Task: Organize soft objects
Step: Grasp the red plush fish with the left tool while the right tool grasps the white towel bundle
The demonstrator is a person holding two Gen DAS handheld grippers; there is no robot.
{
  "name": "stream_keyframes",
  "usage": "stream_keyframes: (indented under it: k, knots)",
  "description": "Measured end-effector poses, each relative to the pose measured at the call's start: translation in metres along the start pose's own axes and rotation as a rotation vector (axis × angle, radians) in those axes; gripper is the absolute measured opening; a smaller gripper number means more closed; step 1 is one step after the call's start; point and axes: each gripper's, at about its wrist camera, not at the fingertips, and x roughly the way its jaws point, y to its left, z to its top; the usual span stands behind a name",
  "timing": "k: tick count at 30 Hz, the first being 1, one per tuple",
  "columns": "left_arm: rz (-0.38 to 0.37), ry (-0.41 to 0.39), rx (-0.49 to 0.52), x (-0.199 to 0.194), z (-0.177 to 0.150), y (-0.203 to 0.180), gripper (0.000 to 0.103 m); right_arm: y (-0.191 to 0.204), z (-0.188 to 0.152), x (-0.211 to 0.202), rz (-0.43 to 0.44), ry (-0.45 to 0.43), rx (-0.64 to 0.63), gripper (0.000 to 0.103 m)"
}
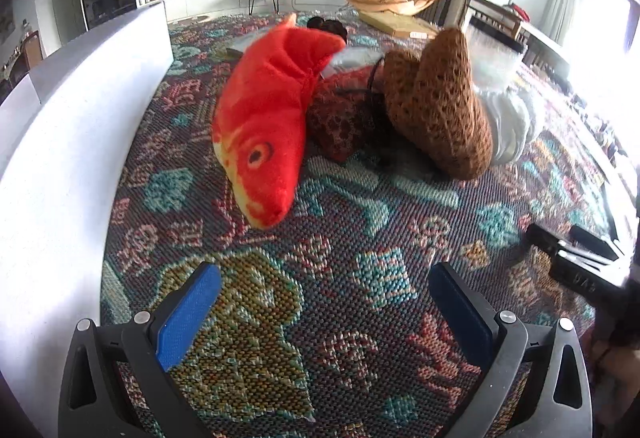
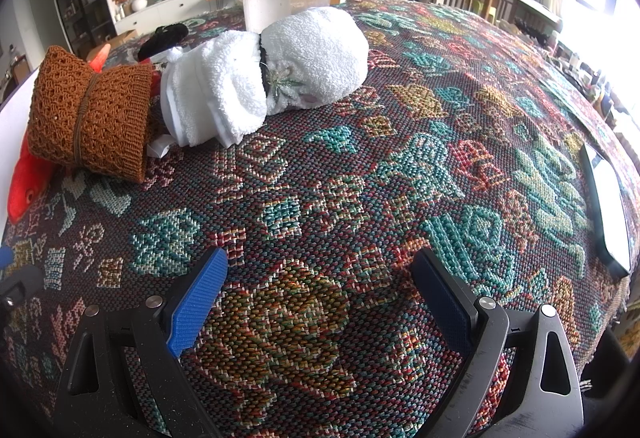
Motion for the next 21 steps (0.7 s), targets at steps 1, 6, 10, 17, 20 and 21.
stream_keyframes:
  k: [1,6,10,17,20,21]
  knots:
    - [0.008,-0.022,-0.004,-0.004,0.007,0.001,0.103,0.000,0.000,0.000,0.000,0.000,0.000,0.095]
    - [0.084,-0.045,-0.020,0.014,0.059,0.009,0.103,0.000,0.000,0.000,0.000,0.000,0.000,0.096]
    - [0.054,0.018,-0.092,0.052,0.084,0.032,0.081,0.000,0.000,0.000,0.000,-0.001,-0.001,0.096]
    - [0.114,0.026,-0.079,0.001,0.057,0.032,0.025,0.000,0.000,0.000,0.000,-0.001,0.000,0.096]
    - [0.158,0.039,-0.050,-0.026,0.027,0.026,0.027,0.001,0.001,0.000,0.000,-0.002,0.003,0.096]
    - [0.164,0.054,-0.046,-0.028,0.019,0.026,0.034,0.001,0.001,0.000,0.000,-0.002,0.003,0.096]
